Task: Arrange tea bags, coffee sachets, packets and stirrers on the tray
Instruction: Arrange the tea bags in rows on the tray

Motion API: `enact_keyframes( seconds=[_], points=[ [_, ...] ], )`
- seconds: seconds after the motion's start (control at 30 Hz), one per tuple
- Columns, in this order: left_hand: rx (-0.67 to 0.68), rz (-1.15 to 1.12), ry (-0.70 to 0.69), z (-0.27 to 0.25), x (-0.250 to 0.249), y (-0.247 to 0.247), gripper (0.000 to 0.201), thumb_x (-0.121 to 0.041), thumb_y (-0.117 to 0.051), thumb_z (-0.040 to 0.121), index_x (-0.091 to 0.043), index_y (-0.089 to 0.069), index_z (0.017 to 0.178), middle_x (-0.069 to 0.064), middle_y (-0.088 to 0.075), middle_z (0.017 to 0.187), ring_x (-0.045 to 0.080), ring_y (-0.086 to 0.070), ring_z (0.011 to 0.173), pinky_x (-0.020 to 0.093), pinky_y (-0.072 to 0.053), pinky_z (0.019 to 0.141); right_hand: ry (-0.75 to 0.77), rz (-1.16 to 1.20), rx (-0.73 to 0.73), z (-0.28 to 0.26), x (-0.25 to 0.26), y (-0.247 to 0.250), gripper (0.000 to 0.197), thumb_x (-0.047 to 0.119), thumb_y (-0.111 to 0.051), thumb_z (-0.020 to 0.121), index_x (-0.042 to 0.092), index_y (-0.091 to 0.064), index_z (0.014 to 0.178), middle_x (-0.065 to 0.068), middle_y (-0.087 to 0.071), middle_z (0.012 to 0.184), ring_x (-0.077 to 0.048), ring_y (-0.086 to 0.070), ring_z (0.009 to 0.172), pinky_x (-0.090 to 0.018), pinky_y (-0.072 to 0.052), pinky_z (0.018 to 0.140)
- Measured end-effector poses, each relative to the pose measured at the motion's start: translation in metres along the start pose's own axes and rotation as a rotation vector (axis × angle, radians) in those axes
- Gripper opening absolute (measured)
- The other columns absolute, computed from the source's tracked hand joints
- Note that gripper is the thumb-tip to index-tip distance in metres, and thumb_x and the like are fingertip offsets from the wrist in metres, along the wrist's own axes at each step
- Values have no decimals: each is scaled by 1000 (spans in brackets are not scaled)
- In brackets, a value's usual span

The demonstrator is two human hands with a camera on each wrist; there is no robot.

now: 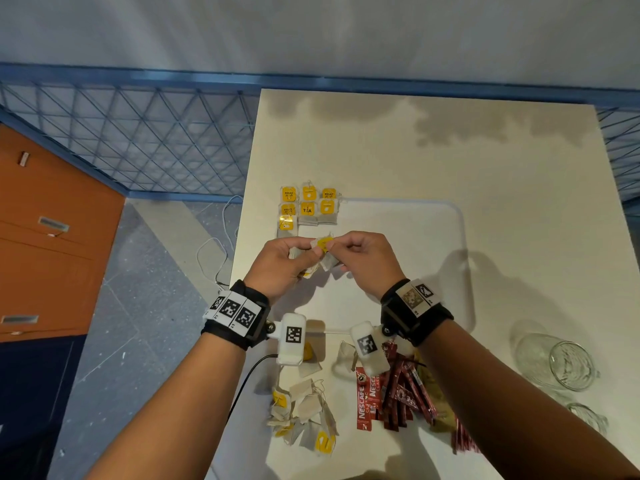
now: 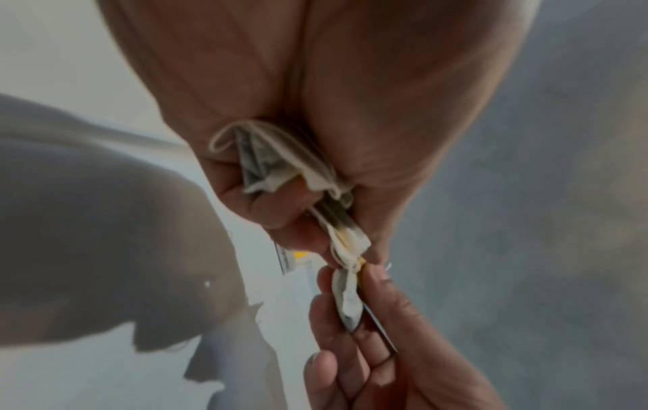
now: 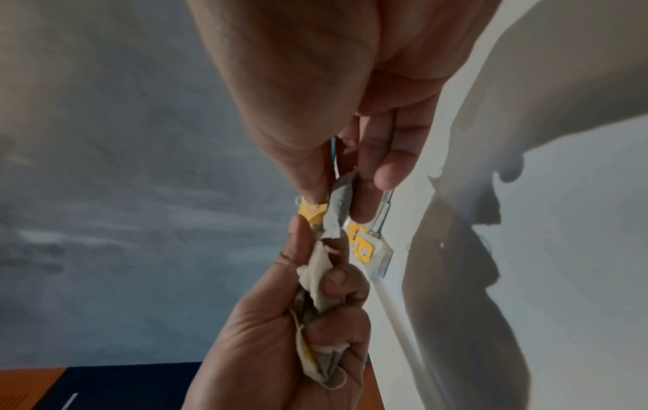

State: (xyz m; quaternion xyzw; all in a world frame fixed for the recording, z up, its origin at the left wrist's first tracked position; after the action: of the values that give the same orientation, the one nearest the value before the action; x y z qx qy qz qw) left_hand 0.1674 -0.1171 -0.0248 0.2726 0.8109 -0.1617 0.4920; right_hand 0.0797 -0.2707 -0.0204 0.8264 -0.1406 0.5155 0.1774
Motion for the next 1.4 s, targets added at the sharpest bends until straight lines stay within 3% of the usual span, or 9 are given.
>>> enact_keyframes(
  seconds=[0.13, 0.23, 0.3, 0.43, 0.57, 0.77, 1.1, 1.3, 1.4],
  points=[
    [-14, 80, -7, 5, 4, 8, 15, -13, -72, 93, -3, -75, 104, -9, -68, 68, 4, -54, 52, 18, -44, 54, -10, 3, 57, 3, 2, -4, 10, 14, -77, 92, 7, -76, 98, -8, -77, 82, -4, -67, 61, -16, -48, 57],
    [38, 159, -14, 6, 2, 12, 15, -15, -71, 94, -3, -75, 103, -14, -64, 63, 1, -51, 49, 14, -41, 52, -3, -58, 170, 10, -1, -8, 24, 22, -78, 92, 23, -72, 115, -12, -77, 86, -21, -75, 80, -36, -57, 75],
    [47, 182, 0, 7, 2, 15, 15, -15, -70, 95, -3, -75, 103, -16, -61, 58, 0, -49, 47, 13, -40, 50, 25, -100, 220, 13, 1, -11, 15, 21, -77, 93, 29, -76, 106, -12, -77, 87, -23, -74, 84, -41, -58, 83],
    [-98, 93, 58, 12, 12, 26, 9, -14, -70, 94, -8, -77, 97, -11, -65, 62, 2, -52, 50, 16, -42, 51, 56, -198, 177, 27, 3, -17, 9, 29, -79, 88, 34, -75, 82, -10, -74, 84, -16, -65, 75, -40, -56, 80],
    [-257, -61, 188, 15, 25, 36, 8, -18, -70, 93, -18, -77, 90, -3, -69, 72, 9, -56, 56, 23, -41, 52, 45, -226, 49, 56, 2, -21, 10, 37, -79, 86, 32, -72, 91, 2, -68, 81, -17, -67, 73, -45, -62, 81],
    [-225, -265, 286, 13, 29, 37, 11, -7, -66, 93, -8, -74, 102, 4, -72, 78, 17, -58, 62, 23, -47, 49, -26, -261, 0, 79, -6, -36, 9, 16, -76, 93, 9, -73, 98, 4, -56, 67, -17, -66, 67, -45, -65, 79],
    [-183, -492, 343, 12, 32, 33, 34, 17, -51, 88, -3, -65, 111, 16, -70, 94, 23, -60, 63, 26, -54, 51, 89, -520, -11, 92, -17, -48, 16, 38, -69, 84, 41, -58, 73, 7, -67, 82, -27, -70, 78, -49, -60, 79],
    [-150, -535, 323, 10, 30, 30, 38, 17, -62, 87, -1, -60, 120, 17, -69, 109, 24, -67, 80, 23, -60, 60, 119, -628, -11, 90, -2, -50, 10, 33, -69, 93, 26, -64, 98, 3, -67, 95, -26, -65, 89, -43, -55, 83],
    [-150, -495, 309, 9, 29, 30, 36, 14, -63, 88, -3, -60, 120, 14, -70, 105, 23, -68, 83, 22, -60, 61, 88, -583, -34, 86, -1, -48, 17, 42, -67, 93, 32, -57, 103, 7, -65, 93, -25, -67, 90, -44, -56, 84]
  ],
)
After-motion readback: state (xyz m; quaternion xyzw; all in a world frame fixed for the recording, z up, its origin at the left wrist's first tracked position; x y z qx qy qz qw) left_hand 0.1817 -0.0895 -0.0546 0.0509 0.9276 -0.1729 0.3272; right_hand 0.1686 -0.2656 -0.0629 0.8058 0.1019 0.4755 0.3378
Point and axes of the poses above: each hand's wrist, its own z-axis towards the middle knuckle, its own y-axis out of the back of the hand, x = y × z, the point moved 4 cm from there along z, towards the middle knuckle
